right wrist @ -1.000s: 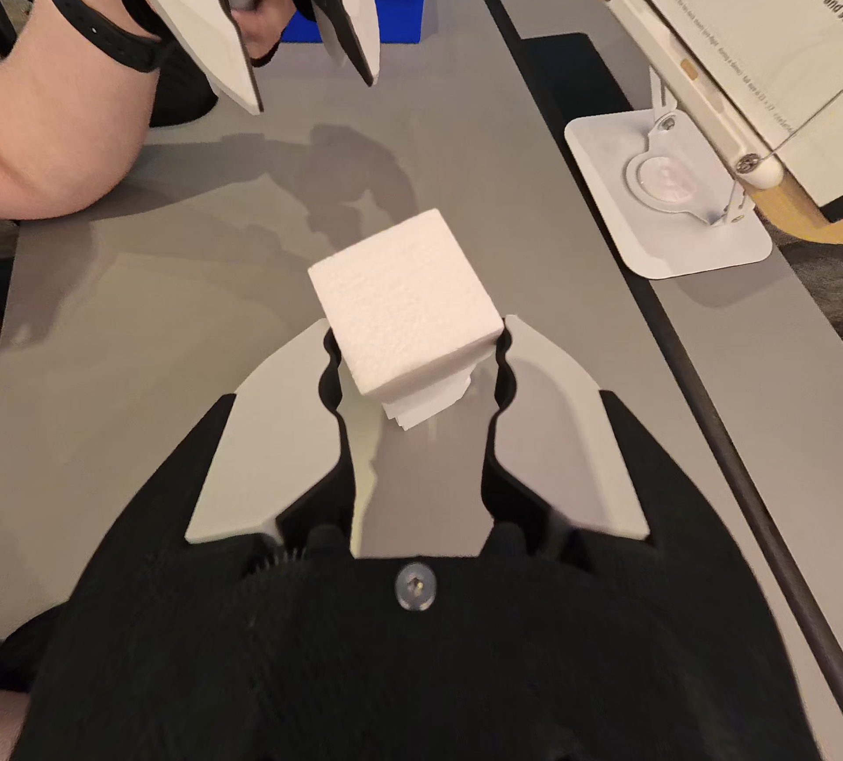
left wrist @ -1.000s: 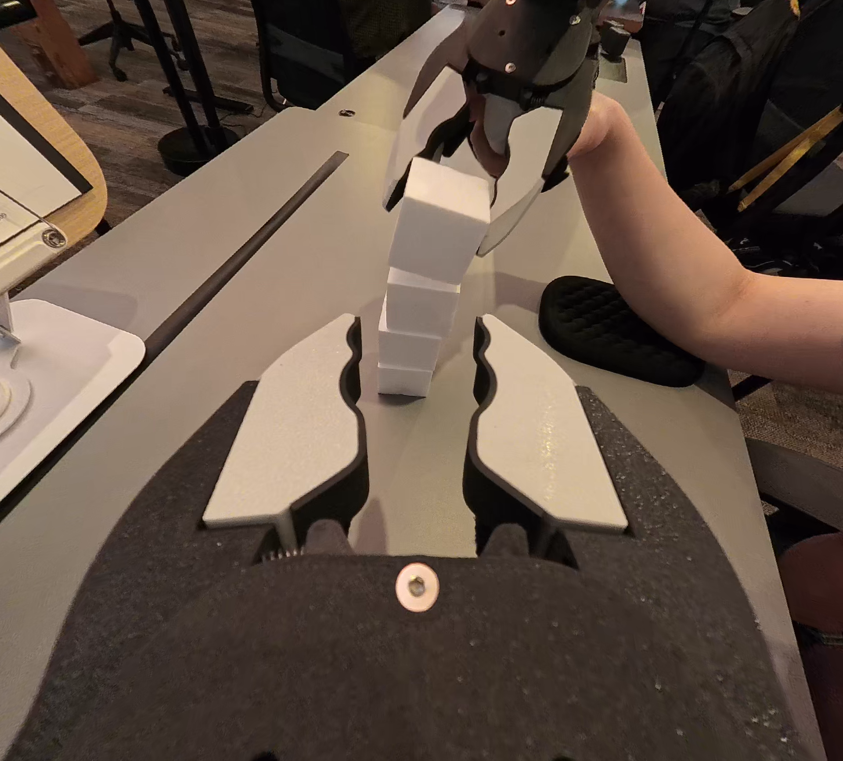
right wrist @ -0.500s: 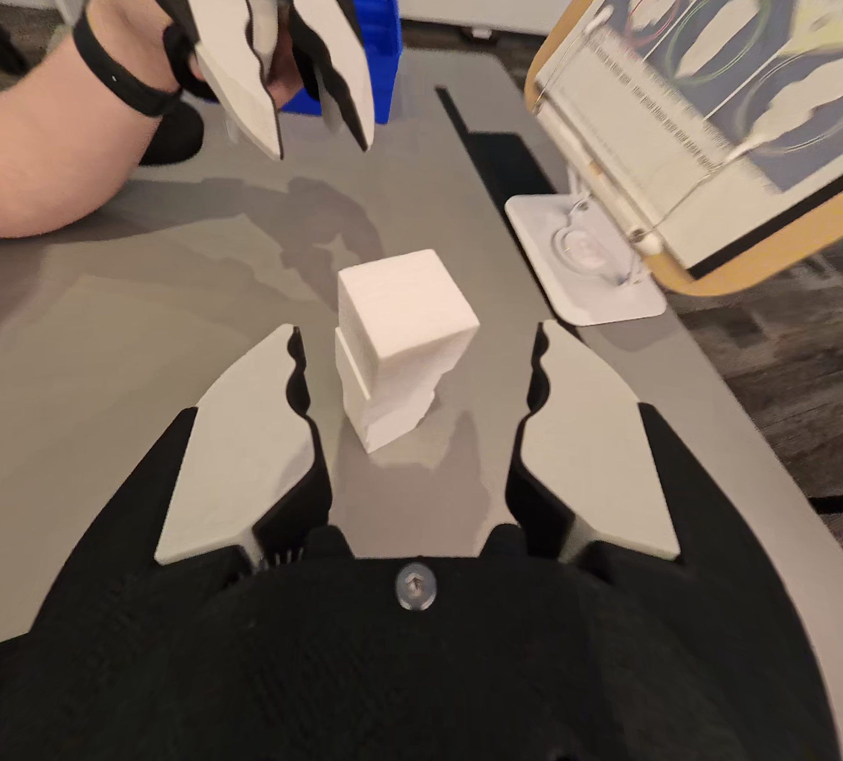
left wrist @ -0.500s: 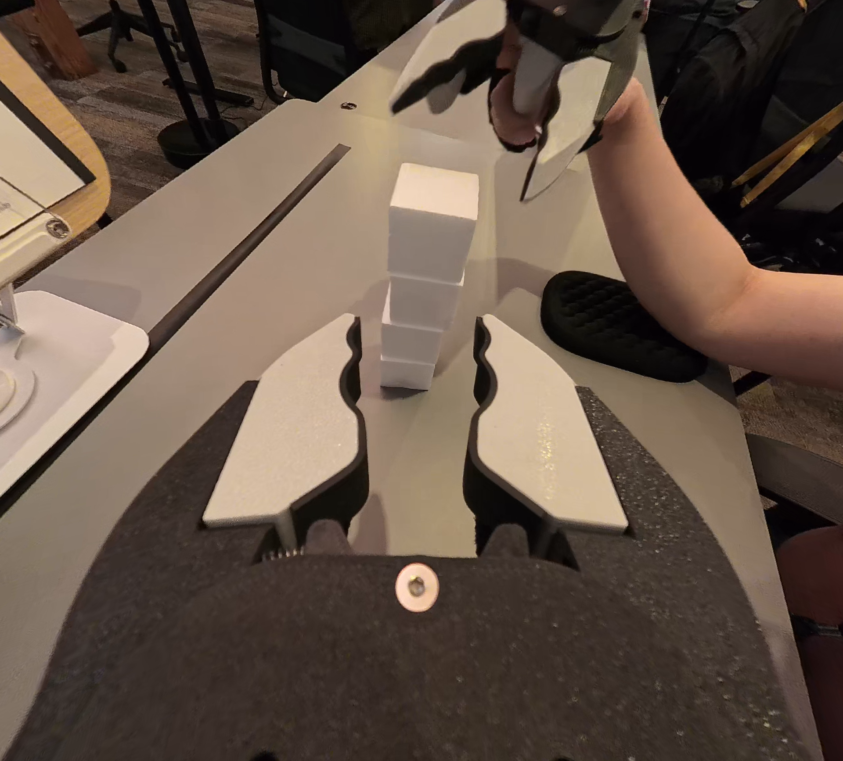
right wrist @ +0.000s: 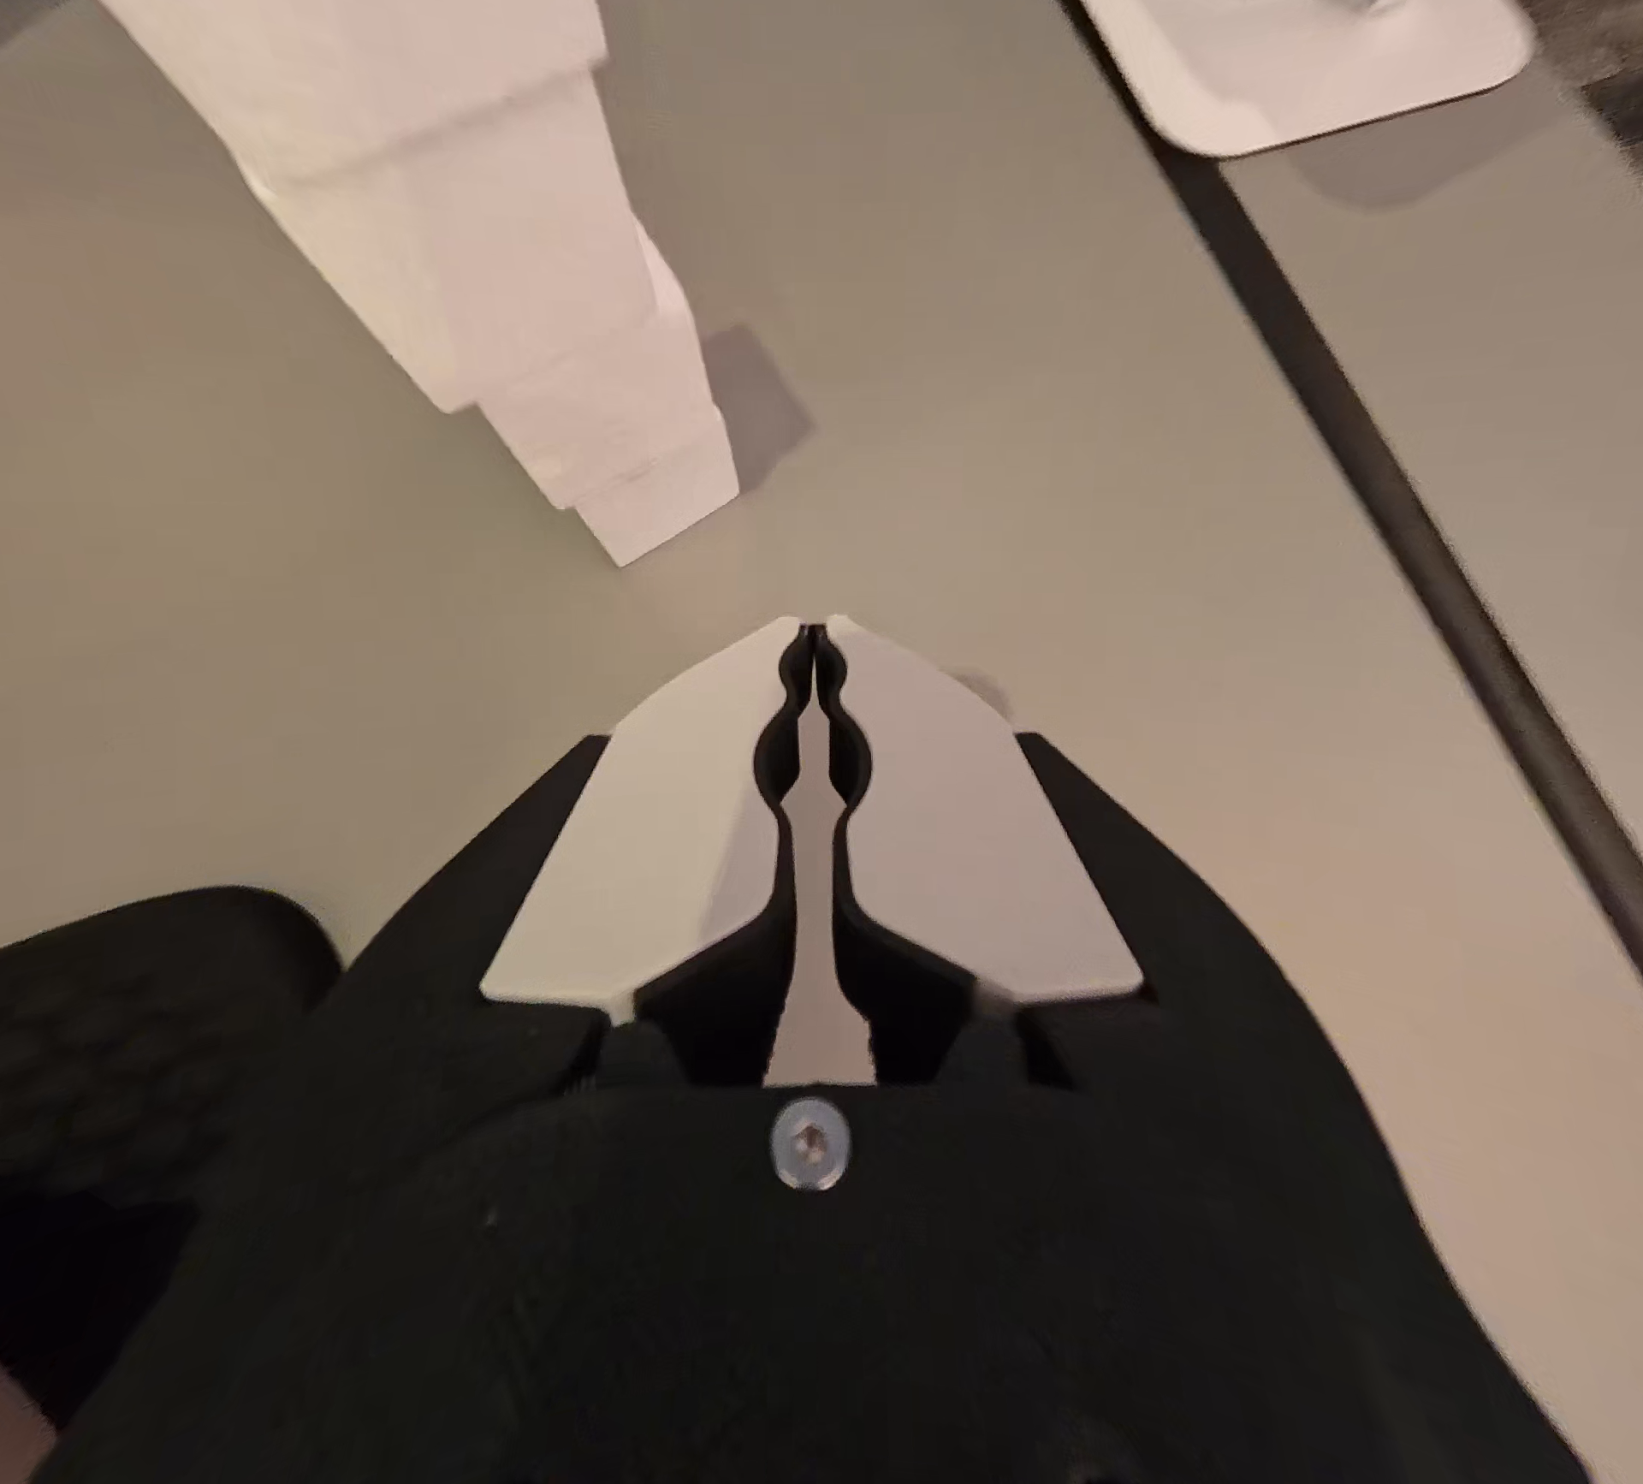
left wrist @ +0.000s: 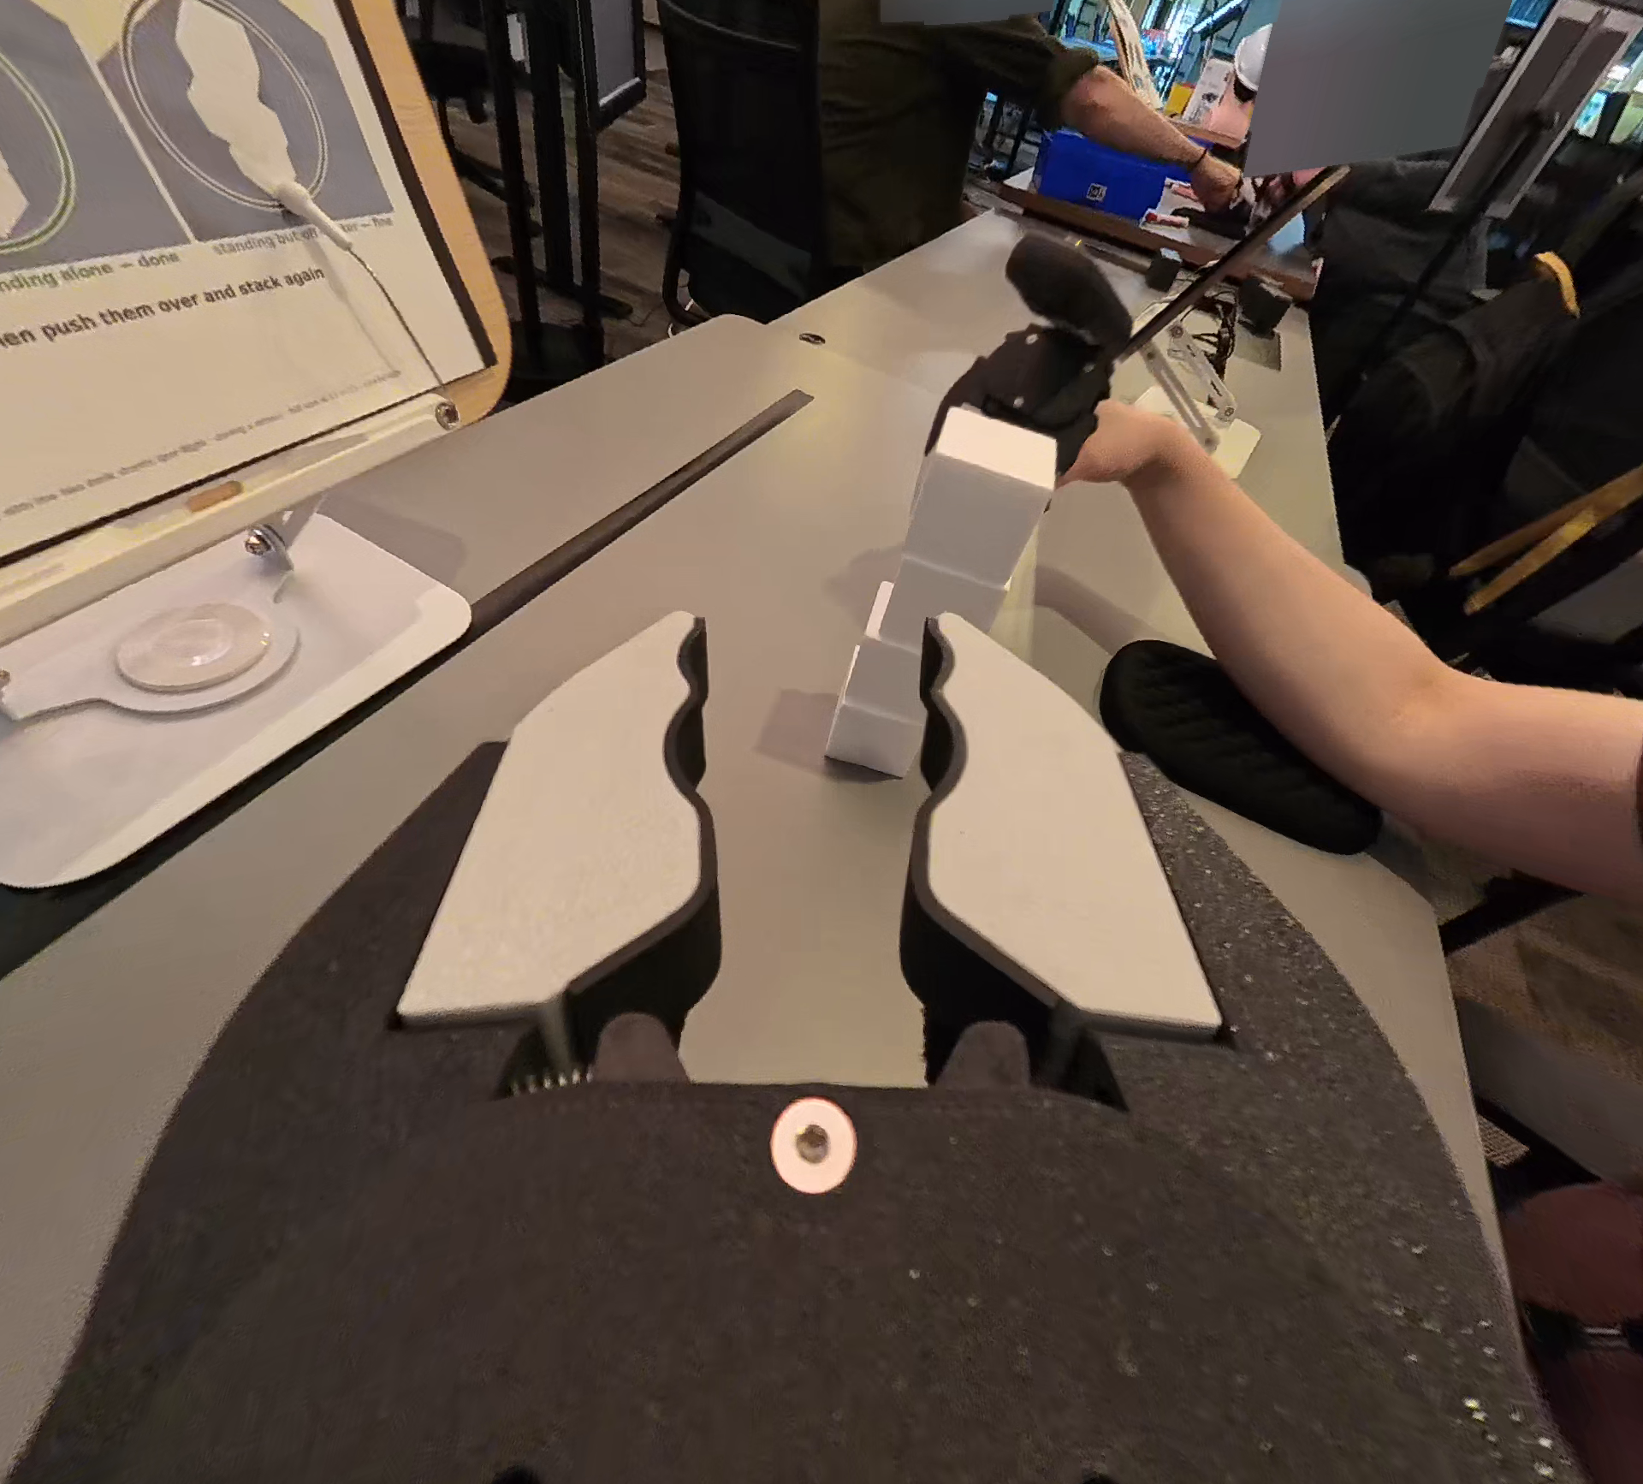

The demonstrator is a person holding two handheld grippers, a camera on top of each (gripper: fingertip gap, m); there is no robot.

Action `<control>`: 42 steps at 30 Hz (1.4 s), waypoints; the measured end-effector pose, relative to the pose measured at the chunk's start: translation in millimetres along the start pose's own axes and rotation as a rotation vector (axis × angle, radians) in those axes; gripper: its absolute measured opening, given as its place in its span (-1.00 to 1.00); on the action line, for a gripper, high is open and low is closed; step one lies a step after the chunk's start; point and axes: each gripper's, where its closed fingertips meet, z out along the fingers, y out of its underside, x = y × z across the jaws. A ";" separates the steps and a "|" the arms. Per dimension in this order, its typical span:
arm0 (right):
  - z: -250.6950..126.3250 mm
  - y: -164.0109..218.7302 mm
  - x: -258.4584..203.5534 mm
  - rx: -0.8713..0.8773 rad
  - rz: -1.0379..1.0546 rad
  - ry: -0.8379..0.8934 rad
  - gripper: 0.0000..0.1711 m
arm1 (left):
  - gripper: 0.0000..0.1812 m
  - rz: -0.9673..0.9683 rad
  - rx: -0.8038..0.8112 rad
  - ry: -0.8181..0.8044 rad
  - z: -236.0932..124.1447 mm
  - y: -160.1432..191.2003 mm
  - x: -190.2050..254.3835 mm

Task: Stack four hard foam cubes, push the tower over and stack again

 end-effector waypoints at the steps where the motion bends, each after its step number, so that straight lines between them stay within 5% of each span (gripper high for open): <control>1: 8.6 2.7 -5.2 -0.010 -0.001 -0.044 -0.99 | -0.50 -0.005 -0.009 -0.001 -0.7 1.8 -1.2; 6: 37.0 -14.4 -36.0 -0.011 -0.071 -0.195 -0.99 | -0.49 0.042 -0.066 -0.031 4.3 10.0 -3.1; 16: 40.0 -96.3 -73.5 0.112 -0.281 -0.133 -0.99 | -0.50 0.090 -0.134 -0.042 16.5 17.1 3.3; 32: 29.0 -90.4 -60.4 0.097 -0.282 -0.053 -0.97 | -0.49 0.157 0.024 -0.205 -28.6 -26.2 9.9; 42: 30.5 -70.6 -49.4 0.123 -0.189 -0.108 -0.51 | -0.35 0.279 0.099 -0.317 -61.0 -39.9 78.7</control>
